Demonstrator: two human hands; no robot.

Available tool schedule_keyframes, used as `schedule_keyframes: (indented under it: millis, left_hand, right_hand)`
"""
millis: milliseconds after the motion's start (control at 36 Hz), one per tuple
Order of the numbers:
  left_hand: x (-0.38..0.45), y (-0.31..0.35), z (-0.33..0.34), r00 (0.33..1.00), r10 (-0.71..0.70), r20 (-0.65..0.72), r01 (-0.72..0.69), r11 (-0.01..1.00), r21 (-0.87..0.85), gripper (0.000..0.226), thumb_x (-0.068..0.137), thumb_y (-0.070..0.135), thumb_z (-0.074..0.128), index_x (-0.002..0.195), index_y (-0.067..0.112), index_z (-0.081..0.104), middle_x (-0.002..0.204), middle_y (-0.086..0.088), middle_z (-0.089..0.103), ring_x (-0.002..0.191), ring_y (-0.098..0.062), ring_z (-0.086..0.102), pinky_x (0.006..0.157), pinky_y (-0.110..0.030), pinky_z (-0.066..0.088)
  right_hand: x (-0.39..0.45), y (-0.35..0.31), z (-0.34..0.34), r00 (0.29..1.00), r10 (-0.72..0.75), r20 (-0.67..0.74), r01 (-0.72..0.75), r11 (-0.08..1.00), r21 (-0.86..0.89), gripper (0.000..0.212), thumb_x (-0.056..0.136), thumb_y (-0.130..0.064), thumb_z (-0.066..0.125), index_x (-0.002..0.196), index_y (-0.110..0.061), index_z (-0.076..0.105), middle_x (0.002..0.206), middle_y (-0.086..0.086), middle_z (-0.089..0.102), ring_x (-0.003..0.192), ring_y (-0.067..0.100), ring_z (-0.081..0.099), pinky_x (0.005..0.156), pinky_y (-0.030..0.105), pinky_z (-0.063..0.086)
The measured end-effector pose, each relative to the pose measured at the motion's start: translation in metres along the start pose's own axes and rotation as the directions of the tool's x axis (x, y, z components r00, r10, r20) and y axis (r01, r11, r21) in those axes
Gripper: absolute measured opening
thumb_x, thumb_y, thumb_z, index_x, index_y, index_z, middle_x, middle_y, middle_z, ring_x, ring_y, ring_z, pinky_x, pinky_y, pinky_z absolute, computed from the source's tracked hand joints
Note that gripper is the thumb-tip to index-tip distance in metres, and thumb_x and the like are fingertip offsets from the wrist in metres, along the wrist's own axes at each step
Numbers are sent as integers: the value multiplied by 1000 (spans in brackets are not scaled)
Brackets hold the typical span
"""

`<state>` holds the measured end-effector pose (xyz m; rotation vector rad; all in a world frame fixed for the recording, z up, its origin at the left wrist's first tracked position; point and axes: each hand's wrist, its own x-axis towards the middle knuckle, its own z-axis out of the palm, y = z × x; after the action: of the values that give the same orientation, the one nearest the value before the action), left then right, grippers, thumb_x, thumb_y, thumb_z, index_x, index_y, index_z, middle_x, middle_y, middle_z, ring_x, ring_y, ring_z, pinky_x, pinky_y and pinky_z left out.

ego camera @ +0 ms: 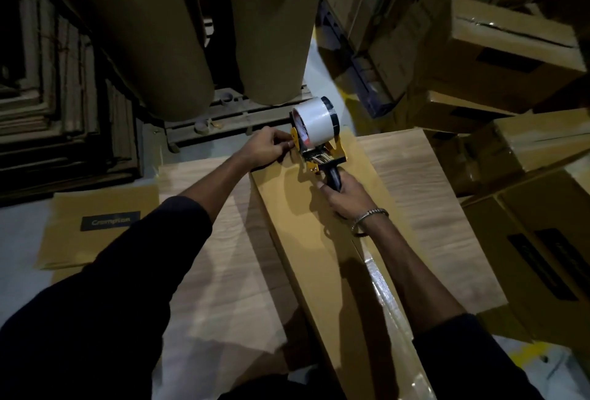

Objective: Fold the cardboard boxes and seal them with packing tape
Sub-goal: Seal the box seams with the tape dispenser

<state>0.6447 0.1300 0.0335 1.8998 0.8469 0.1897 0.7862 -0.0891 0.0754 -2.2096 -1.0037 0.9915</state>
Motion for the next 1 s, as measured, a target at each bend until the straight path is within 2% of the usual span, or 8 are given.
schedule_keyframes:
  millis: [111,222,361,444,556,750,861,1000]
  left_hand:
    - [0,-1,0,1000,18,-19,-18,1000,6,17,102,24,65,91,23,79,83,1,76,77,-10,67,76,-30,50]
    - [-1,3,1,996,60,-60,-57,997,46,22,99,22,67,117,20,80,116,5,78,105,-6,70,95,-26,53]
    - [0,1,0,999,10,-47,-7,997,76,23,97,34,63,80,28,78,90,12,78,90,-12,72,89,-41,58]
    - [3,4,1,998,-27,-51,30,997,68,19,92,46,67,92,37,84,95,20,79,93,-4,72,91,-39,59]
    - [2,11,5,997,35,-69,-19,975,219,31,93,56,66,110,35,82,107,14,79,94,-6,71,83,-34,58]
    - [-9,14,12,978,111,-179,-33,918,394,39,92,67,49,91,41,79,75,11,74,75,-13,68,62,-31,49]
    - [-16,16,20,917,254,-308,-51,840,539,51,94,69,46,121,37,76,103,7,80,98,-18,73,77,-38,58]
    - [-19,18,28,858,498,-125,-263,635,726,43,106,46,48,139,23,64,145,-4,62,127,-27,61,96,-48,55]
  right_hand:
    - [-18,14,-8,999,0,35,1,999,-38,26,97,-43,68,115,-25,62,102,-2,69,94,20,65,81,39,55]
    - [-40,34,-9,999,30,41,-29,1000,-10,23,97,-38,70,116,-26,62,101,-2,71,94,19,68,80,40,58]
    - [-41,36,-3,999,16,38,-14,999,-52,23,96,-37,69,116,-29,61,106,-4,70,102,21,67,90,44,57]
    - [-39,37,-5,998,38,43,-37,999,-40,23,94,-39,71,113,-28,63,103,-4,71,100,20,67,90,45,57]
    - [-40,33,-9,999,45,26,-45,999,9,13,94,-30,73,105,-28,66,101,-3,71,99,19,67,86,39,55]
    - [-52,33,-15,998,34,46,-33,999,-29,22,94,-28,72,114,-29,65,106,-3,70,99,19,66,82,41,58]
    - [-72,48,-19,997,60,43,-59,998,-30,17,95,-22,71,110,-27,66,103,-4,71,99,16,66,79,33,52]
    - [-82,53,-14,994,112,5,-112,993,-35,9,94,-22,71,103,-22,69,95,2,73,92,24,69,84,41,56]
